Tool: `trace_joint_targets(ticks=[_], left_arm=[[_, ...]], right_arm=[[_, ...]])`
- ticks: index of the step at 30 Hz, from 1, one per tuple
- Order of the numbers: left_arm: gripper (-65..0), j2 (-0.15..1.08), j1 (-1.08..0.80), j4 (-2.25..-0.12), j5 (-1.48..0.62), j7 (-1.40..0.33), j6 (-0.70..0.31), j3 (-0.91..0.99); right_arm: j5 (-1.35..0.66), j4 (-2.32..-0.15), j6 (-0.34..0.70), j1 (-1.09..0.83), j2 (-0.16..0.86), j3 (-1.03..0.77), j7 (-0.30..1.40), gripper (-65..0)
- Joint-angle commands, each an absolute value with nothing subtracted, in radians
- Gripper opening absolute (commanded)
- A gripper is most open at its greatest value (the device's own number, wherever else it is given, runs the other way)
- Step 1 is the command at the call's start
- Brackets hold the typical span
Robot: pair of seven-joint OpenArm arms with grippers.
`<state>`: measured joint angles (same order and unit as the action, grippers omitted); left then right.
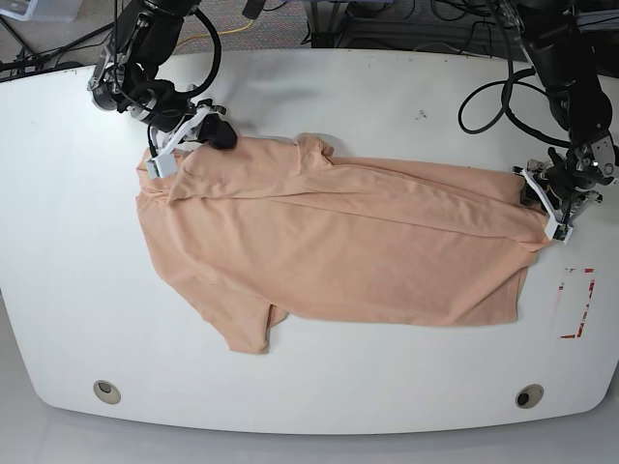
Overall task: Fold the T-shirt properly
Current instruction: 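Lower the right gripper onto the shirt edge beside the sleeve and grasp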
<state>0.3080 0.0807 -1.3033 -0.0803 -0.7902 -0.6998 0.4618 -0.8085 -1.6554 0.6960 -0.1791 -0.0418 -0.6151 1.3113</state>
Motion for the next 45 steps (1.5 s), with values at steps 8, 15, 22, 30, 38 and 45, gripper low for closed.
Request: trace_joint_targets(ticks=[8, 15, 22, 30, 38, 45], left_arm=[[-40.4, 0.321, 0.105, -1.267, -0.039, -0.757, -0.698, 0.464], [-40.6, 0.321, 0.102, -1.267, -0.039, -0.757, -0.698, 0.464], [-40.6, 0.328, 0.097, -1.268, -0.039, -0.757, -0.698, 0.466], [-40.6, 0.328, 0.097, -1.271, -0.039, -0.757, -0.698, 0.469], [-40.6, 0.326, 0.097, -1.268, -0.039, -0.757, -0.698, 0.469], [-40.6, 0.326, 0.097, -1.268, -0.039, -0.757, -0.698, 0.469]], right_arm=[[-0.858, -1.865, 0.698, -0.216, -0.012, -0.619, 1.328, -65.0], [-1.010, -1.859, 0.698, -0.197, 0.045, -0.618, 1.333, -65.0], [-1.020, -1.771, 0.698, -0.093, 0.088, -0.618, 1.333, -65.0], [-1.018, -1.514, 0.698, 0.061, 0.156, -0.616, 1.333, -65.0], [-1.024, -1.431, 0.698, 0.182, 0.194, -0.616, 1.339, -65.0], [-1.153, -1.426, 0.698, 0.228, 0.196, -0.616, 1.385, -65.0]])
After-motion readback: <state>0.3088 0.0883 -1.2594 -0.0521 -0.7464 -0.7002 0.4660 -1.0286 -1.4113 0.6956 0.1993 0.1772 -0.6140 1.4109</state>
